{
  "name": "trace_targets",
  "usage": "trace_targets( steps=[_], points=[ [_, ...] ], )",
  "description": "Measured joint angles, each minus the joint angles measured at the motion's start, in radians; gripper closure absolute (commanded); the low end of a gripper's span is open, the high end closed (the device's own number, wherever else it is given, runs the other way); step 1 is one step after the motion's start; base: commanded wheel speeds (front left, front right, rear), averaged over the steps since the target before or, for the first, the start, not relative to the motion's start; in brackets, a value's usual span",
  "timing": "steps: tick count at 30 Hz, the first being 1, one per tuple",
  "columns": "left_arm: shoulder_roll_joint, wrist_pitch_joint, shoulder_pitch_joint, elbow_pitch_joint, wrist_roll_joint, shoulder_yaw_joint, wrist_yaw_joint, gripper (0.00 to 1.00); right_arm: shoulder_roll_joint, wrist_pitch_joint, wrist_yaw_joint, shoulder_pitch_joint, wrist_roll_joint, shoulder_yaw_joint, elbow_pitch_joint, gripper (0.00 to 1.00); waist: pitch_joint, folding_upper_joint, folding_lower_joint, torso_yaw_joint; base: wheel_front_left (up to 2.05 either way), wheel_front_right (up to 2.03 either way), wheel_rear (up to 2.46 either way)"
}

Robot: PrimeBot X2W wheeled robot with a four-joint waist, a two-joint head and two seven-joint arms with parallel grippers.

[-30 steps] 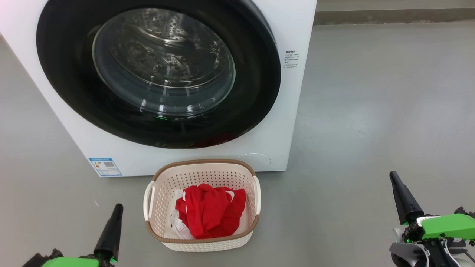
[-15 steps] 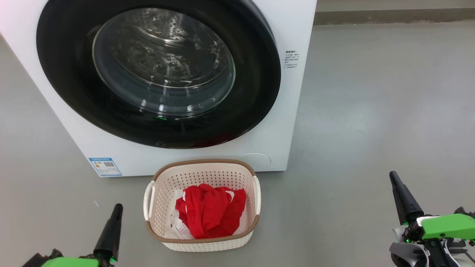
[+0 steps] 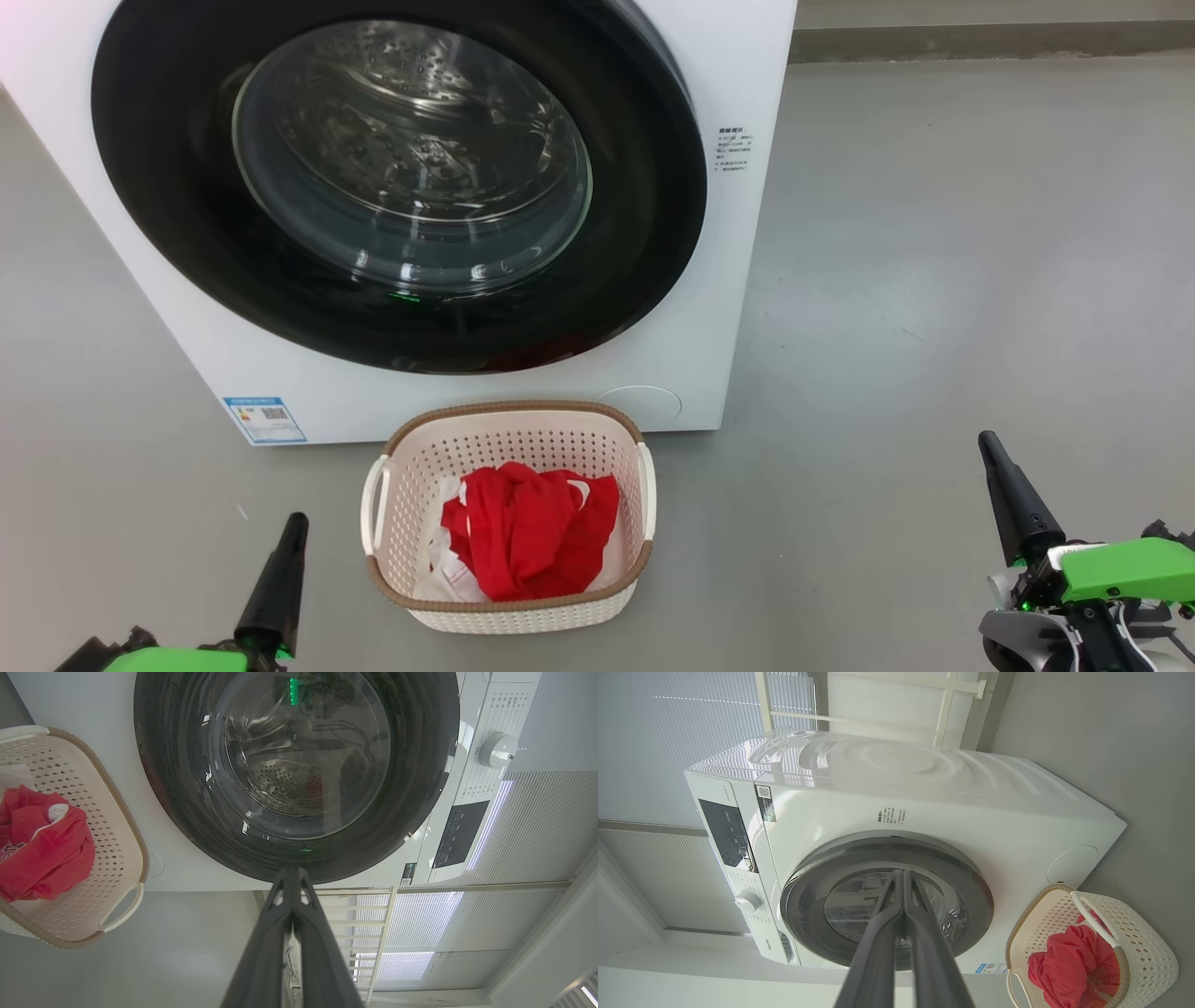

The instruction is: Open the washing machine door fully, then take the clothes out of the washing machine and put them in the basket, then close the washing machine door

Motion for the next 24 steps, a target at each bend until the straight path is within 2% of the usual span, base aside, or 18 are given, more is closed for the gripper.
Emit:
trace_targets(
  steps=[24],
  points=[
    [-0.006, 0.0, 0.0, 0.0, 0.001, 0.004, 0.0, 1.0, 0.001, 0.0, 0.0, 0.0, -0.006, -0.002, 0.0, 1.0, 0.0, 0.0, -0.0001, 0.0, 0.0, 0.0, 0.0]
  ],
)
